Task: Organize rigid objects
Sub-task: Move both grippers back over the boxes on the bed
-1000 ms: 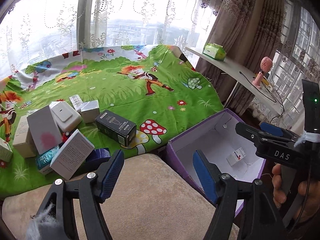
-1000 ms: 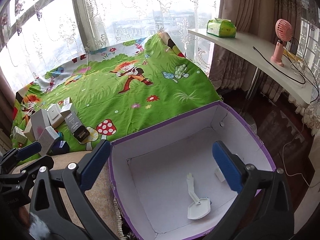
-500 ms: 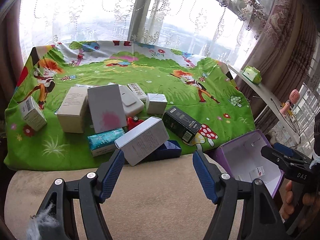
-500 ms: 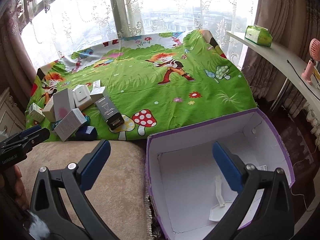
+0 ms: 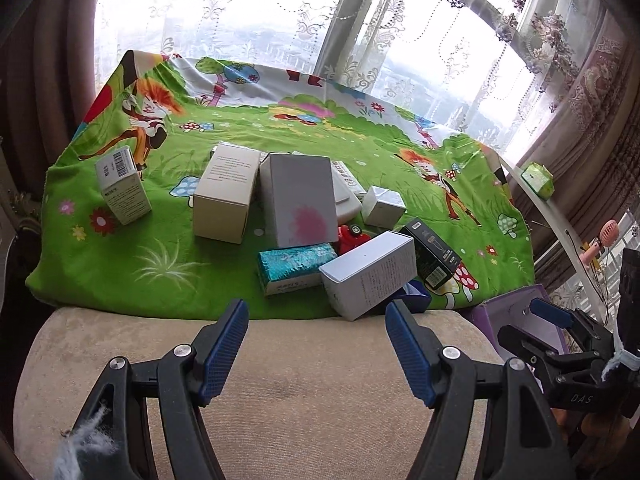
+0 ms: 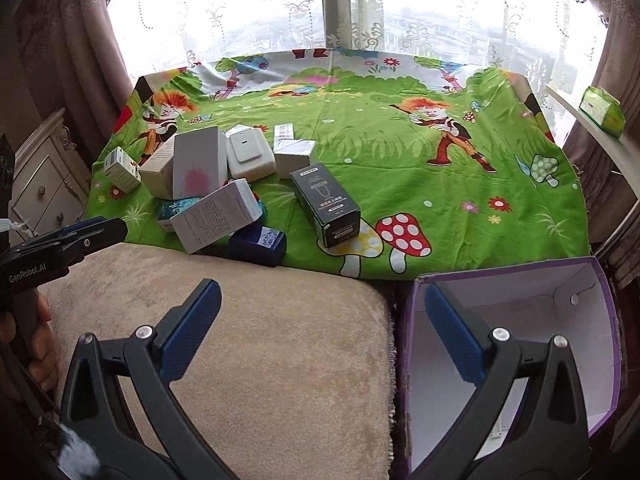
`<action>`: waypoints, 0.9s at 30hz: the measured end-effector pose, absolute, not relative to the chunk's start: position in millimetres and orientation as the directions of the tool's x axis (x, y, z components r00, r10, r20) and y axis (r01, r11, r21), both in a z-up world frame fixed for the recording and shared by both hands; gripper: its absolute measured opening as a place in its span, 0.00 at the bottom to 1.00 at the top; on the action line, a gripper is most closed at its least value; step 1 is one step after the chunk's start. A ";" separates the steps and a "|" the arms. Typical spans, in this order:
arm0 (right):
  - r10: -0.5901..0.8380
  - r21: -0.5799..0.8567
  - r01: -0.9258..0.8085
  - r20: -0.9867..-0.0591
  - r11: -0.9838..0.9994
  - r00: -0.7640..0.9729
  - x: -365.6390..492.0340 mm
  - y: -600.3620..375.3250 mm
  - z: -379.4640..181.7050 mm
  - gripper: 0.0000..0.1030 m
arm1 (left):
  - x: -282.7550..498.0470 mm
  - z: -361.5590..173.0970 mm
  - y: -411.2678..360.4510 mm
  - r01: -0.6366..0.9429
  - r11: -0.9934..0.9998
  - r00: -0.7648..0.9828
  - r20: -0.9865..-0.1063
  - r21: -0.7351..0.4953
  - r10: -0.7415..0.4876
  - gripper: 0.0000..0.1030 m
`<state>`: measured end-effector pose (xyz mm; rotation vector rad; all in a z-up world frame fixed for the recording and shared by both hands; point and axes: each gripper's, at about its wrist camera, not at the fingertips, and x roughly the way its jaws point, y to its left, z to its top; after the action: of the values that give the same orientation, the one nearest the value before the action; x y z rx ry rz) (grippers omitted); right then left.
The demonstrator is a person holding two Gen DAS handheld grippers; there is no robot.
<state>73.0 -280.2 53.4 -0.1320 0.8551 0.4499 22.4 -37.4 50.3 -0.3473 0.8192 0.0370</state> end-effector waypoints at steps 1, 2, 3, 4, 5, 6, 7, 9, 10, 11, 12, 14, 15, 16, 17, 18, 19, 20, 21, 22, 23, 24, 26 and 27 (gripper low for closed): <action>0.332 0.061 -0.444 -0.757 0.894 0.563 74.5 -274.1 52.0 0.99 | 22.1 49.9 -33.4 -0.175 0.941 0.685 -0.722 -0.288 -0.094 0.70; 0.334 0.057 -0.455 -0.759 0.889 0.559 75.5 -267.3 50.7 0.99 | 22.3 49.0 -28.6 -0.186 0.940 0.684 -0.725 -0.286 -0.086 0.70; 0.337 0.052 -0.468 -0.764 0.882 0.550 76.8 -260.7 49.3 0.99 | 22.1 47.9 -23.8 -0.196 0.938 0.682 -0.727 -0.285 -0.079 0.70; 0.342 0.047 -0.484 -0.769 0.874 0.541 78.2 -253.9 47.6 0.99 | 22.0 46.6 -18.6 -0.205 0.936 0.681 -0.728 -0.287 -0.075 0.70; 0.344 0.041 -0.499 -0.773 0.866 0.533 79.5 -247.2 46.0 0.99 | 22.6 45.5 -13.8 -0.214 0.933 0.680 -0.730 -0.290 -0.071 0.70; 0.341 0.032 -0.511 -0.780 0.859 0.525 81.1 -240.6 44.1 0.99 | 22.8 44.2 -9.4 -0.224 0.930 0.678 -0.732 -0.293 -0.067 0.70; 0.339 0.022 -0.525 -0.786 0.851 0.516 82.5 -234.0 41.9 0.99 | 23.2 43.0 -5.4 -0.231 0.926 0.677 -0.733 -0.297 -0.066 0.70; 0.329 -0.002 -0.552 -0.802 0.834 0.499 85.0 -219.8 37.4 0.99 | 23.5 40.4 2.3 -0.244 0.920 0.676 -0.734 -0.307 -0.065 0.70; 0.322 -0.016 -0.565 -0.809 0.825 0.492 86.1 -213.2 34.8 0.99 | 23.7 38.8 5.8 -0.250 0.917 0.674 -0.736 -0.312 -0.066 0.70; 0.315 -0.028 -0.575 -0.815 0.818 0.487 87.4 -207.1 32.2 0.99 | 24.0 37.2 8.6 -0.255 0.914 0.673 -0.737 -0.316 -0.068 0.70; 0.306 -0.039 -0.583 -0.821 0.812 0.482 88.7 -202.2 29.5 0.99 | 24.8 35.8 11.5 -0.259 0.911 0.671 -0.739 -0.320 -0.069 0.70; 0.292 -0.056 -0.599 -0.834 0.799 0.468 92.2 -191.7 24.9 0.99 | 25.3 33.2 16.9 -0.267 0.906 0.668 -0.741 -0.328 -0.071 0.70; 0.287 -0.064 -0.606 -0.838 0.793 0.464 93.5 -186.8 23.0 0.99 | 25.7 32.1 19.5 -0.272 0.903 0.666 -0.742 -0.331 -0.072 0.70; 0.284 -0.071 -0.611 -0.840 0.788 0.463 94.8 -182.3 21.6 0.99 | 26.2 31.0 22.1 -0.276 0.901 0.665 -0.744 -0.336 -0.073 0.70; 0.282 -0.076 -0.616 -0.841 0.784 0.462 96.4 -178.0 20.6 0.99 | 27.1 29.9 24.7 -0.281 0.897 0.663 -0.745 -0.340 -0.074 0.70; 0.279 -0.082 -0.621 -0.842 0.779 0.461 97.6 -173.0 19.9 0.99 | 27.7 28.8 27.4 -0.286 0.894 0.662 -0.746 -0.344 -0.075 0.70; 0.274 -0.089 -0.626 -0.845 0.774 0.460 99.0 -168.8 18.2 0.99 | 28.1 27.8 30.0 -0.292 0.891 0.660 -0.748 -0.346 -0.074 0.72; 0.267 -0.096 -0.631 -0.849 0.770 0.456 100.6 -164.6 16.2 0.99 | 28.4 26.9 32.5 -0.297 0.889 0.658 -0.749 -0.348 -0.073 0.73; 0.264 -0.101 -0.635 -0.851 0.766 0.453 101.7 -161.2 14.8 0.99 | 29.1 26.2 34.9 -0.303 0.887 0.657 -0.750 -0.349 -0.071 0.76; 0.261 -0.104 -0.636 -0.852 0.764 0.454 102.8 -158.5 13.9 0.99 | 30.1 25.6 37.4 -0.310 0.884 0.656 -0.752 -0.349 -0.067 0.78; 0.258 -0.108 -0.637 -0.853 0.764 0.454 104.0 -155.9 13.0 0.99 | 30.9 25.2 39.9 -0.316 0.882 0.656 -0.752 -0.349 -0.063 0.79; 0.255 -0.111 -0.637 -0.854 0.763 0.454 105.3 -154.2 12.2 0.99 | 31.7 24.8 42.3 -0.321 0.880 0.654 -0.754 -0.349 -0.060 0.80; 0.247 -0.117 -0.638 -0.857 0.761 0.452 108.8 -149.4 10.1 0.99 | 34.7 23.9 47.8 -0.331 0.877 0.651 -0.757 -0.347 -0.054 0.81; 0.243 -0.120 -0.638 -0.858 0.761 0.452 110.4 -147.7 9.0 0.99 | 35.8 23.4 50.0 -0.337 0.876 0.650 -0.758 -0.347 -0.050 0.81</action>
<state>110.4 -147.7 9.0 -0.4659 0.9574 0.5688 35.8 50.0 23.4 -0.4916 0.8557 0.1703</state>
